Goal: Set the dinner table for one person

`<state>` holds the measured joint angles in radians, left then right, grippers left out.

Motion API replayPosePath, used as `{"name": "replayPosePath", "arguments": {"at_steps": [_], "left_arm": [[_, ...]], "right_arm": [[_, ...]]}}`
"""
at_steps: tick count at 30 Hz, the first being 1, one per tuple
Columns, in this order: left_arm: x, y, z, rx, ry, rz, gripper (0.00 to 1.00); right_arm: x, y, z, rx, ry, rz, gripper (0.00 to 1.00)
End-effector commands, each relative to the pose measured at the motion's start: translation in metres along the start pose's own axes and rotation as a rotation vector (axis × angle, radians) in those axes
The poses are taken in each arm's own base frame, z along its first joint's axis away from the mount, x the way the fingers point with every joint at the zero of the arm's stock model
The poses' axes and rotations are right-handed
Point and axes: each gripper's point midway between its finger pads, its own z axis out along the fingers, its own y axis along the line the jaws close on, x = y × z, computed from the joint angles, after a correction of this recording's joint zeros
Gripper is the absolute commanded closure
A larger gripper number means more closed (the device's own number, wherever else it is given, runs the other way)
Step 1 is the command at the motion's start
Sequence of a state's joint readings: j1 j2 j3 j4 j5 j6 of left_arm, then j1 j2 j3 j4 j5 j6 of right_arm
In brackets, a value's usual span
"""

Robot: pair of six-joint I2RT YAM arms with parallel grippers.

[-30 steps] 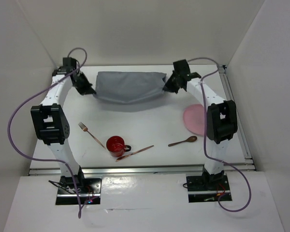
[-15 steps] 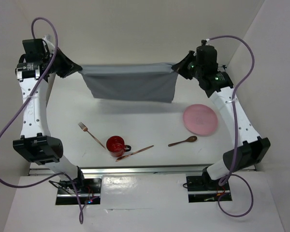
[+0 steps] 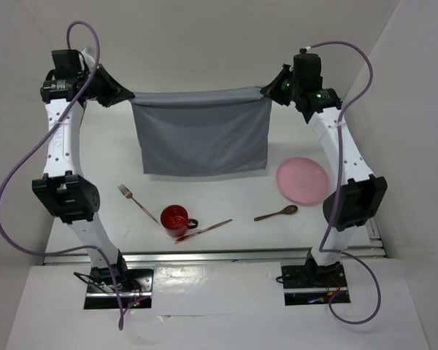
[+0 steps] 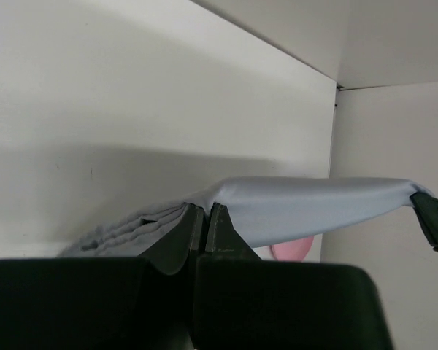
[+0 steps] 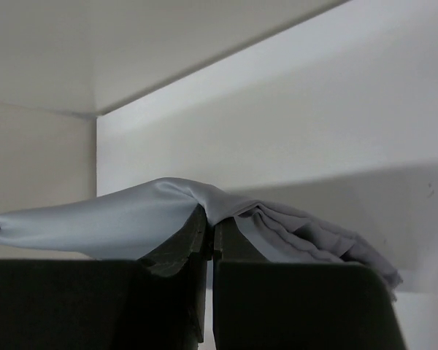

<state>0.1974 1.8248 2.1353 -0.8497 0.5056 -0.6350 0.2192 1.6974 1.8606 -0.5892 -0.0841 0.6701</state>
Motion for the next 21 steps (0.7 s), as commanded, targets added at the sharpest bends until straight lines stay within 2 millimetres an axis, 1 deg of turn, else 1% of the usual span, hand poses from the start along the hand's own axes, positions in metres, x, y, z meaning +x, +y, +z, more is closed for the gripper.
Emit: {"name": "replayPosePath", "arguments": {"at_steps": [1, 2, 3, 4, 5, 6, 7, 9, 10, 11, 12, 13, 15, 16, 17, 18, 19, 20, 21], "left_arm": [[-0.024, -0.006, 0.016, 0.038, -0.044, 0.028, 1.00], [-0.028, -0.006, 0.020, 0.042, -0.048, 0.019, 1.00], [-0.036, -0.006, 0.027, 0.049, -0.059, 0.027, 1.00], [-0.039, -0.010, 0.028, 0.064, -0.061, 0.033, 1.00], [-0.043, -0.012, 0.029, 0.070, -0.068, 0.027, 1.00], [-0.046, -0.016, 0.026, 0.078, -0.080, 0.036, 1.00], [-0.047, -0.016, 0.028, 0.078, -0.080, 0.022, 1.00], [-0.047, -0.019, 0.025, 0.092, -0.084, 0.030, 1.00], [-0.033, -0.007, 0.033, 0.078, -0.040, 0.003, 1.00], [-0.033, -0.013, 0.024, 0.094, -0.064, 0.020, 1.00], [-0.011, 0.009, 0.036, 0.058, -0.009, -0.020, 1.00], [-0.003, 0.013, 0.034, 0.054, -0.003, -0.025, 1.00], [0.009, 0.023, 0.031, 0.026, -0.008, -0.023, 1.00], [0.017, 0.022, 0.019, 0.017, -0.015, -0.010, 1.00], [0.039, 0.040, 0.025, -0.013, 0.032, -0.044, 1.00], [0.050, 0.049, 0.024, -0.034, 0.048, -0.044, 1.00], [0.058, 0.048, 0.015, -0.030, 0.043, -0.025, 1.00], [0.086, 0.068, 0.018, -0.067, 0.101, -0.066, 1.00], [0.101, 0.076, 0.015, -0.083, 0.132, -0.061, 0.88]], "right_arm": [[-0.049, 0.001, 0.015, -0.015, -0.109, -0.035, 1.00], [-0.049, 0.004, 0.018, -0.022, -0.099, -0.035, 1.00], [-0.061, 0.009, 0.017, -0.042, -0.121, -0.035, 1.00], [-0.063, 0.002, 0.026, -0.029, -0.118, -0.039, 1.00], [-0.067, 0.005, 0.023, -0.036, -0.128, -0.041, 1.00], [-0.063, 0.003, 0.028, -0.037, -0.114, -0.040, 1.00], [-0.070, 0.002, 0.025, -0.037, -0.130, -0.038, 1.00], [-0.072, 0.000, 0.025, -0.043, -0.126, -0.035, 1.00], [-0.058, -0.010, 0.030, -0.025, -0.088, -0.030, 1.00], [-0.058, -0.009, 0.024, -0.031, -0.096, -0.031, 1.00], [-0.037, -0.025, 0.031, -0.005, -0.048, -0.024, 1.00], [-0.035, -0.024, 0.021, -0.010, -0.055, -0.025, 1.00], [-0.020, -0.035, 0.020, 0.007, -0.032, -0.010, 1.00], [-0.013, -0.040, 0.018, 0.012, -0.025, 0.001, 1.00], [0.016, -0.062, 0.022, 0.054, 0.042, 0.013, 1.00], [0.017, -0.060, 0.011, 0.038, 0.021, 0.023, 1.00], [0.033, -0.061, 0.009, 0.032, 0.051, 0.035, 1.00], [0.064, -0.078, 0.002, 0.062, 0.102, 0.039, 1.00], [0.075, -0.085, -0.002, 0.069, 0.109, 0.056, 1.00]]}}
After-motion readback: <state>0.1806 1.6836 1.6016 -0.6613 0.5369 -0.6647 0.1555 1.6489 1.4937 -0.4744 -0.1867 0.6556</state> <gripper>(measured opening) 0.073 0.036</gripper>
